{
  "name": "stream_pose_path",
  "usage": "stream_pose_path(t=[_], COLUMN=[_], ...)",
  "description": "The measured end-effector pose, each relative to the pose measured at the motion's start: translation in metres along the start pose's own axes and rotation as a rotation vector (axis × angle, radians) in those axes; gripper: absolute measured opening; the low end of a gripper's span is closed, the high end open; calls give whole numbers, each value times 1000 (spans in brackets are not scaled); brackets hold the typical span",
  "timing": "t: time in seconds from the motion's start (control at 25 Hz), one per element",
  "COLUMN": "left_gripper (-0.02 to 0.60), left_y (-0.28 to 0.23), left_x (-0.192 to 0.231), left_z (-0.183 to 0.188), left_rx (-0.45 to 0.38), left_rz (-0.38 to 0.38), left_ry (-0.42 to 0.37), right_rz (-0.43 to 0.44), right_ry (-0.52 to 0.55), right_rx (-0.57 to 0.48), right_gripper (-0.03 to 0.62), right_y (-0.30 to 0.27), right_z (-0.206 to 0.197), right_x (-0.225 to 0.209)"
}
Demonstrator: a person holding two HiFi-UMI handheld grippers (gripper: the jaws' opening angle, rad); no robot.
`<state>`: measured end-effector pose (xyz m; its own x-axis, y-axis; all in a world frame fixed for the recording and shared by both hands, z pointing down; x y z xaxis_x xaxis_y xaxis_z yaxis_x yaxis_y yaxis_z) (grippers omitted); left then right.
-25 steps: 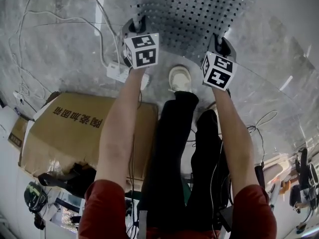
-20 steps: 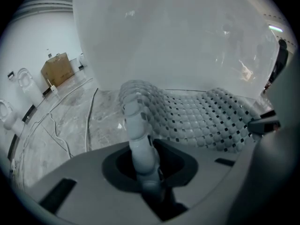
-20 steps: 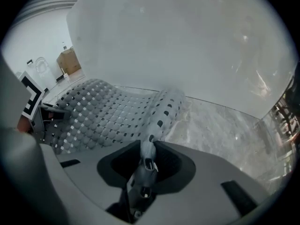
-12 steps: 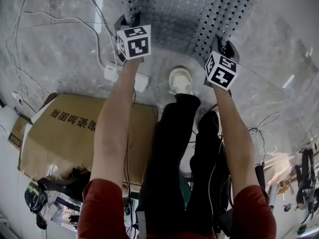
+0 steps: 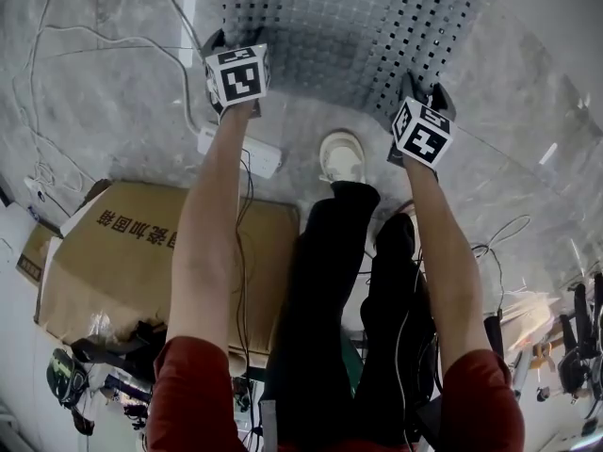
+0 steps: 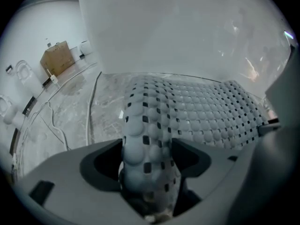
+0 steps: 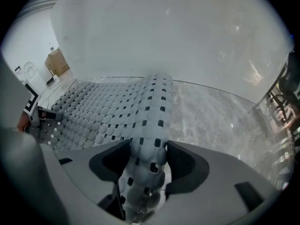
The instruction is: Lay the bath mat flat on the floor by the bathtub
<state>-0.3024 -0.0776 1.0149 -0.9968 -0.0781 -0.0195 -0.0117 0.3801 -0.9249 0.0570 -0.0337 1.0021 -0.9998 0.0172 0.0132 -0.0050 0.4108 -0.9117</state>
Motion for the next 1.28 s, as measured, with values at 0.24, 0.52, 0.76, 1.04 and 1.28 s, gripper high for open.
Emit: stream_pose_path(t=[0.24,0.52,0.76,1.04,1.28], left_gripper=[334,337,337,337,337], left_y=[16,60,120,192,256], left_x=[9,-4,-25,-54,-90], left_z=[-17,-21,-5,9,14], left_rx=[25,23,-1,-11,-8], left_rz=[24,11,-14,-62,-104], left_ry=[4,63,101,118,154], right_rz=[-26,-21,-5,25,42], right_ry=[-30,-68,-31,-17,-26], right_rx=[-10,-10,-29,-42,-50], right_gripper=[273,278,278,278,278], right_y=[9,40,93,166,224], right_z=[9,25,48,71,90], right_x=[-7,-9,-5,6,2])
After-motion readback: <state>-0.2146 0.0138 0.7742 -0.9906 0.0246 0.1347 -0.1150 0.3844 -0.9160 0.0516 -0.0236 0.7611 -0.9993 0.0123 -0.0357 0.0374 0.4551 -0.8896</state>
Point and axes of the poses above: the fingertips, and each gripper's own axes: y backward along the fingers, x to its left, z out of its top, the point moved 2 cm from there along y, backward along the fingers, and after that the axes turned 3 degrees about -z, right-handed, at the moved point
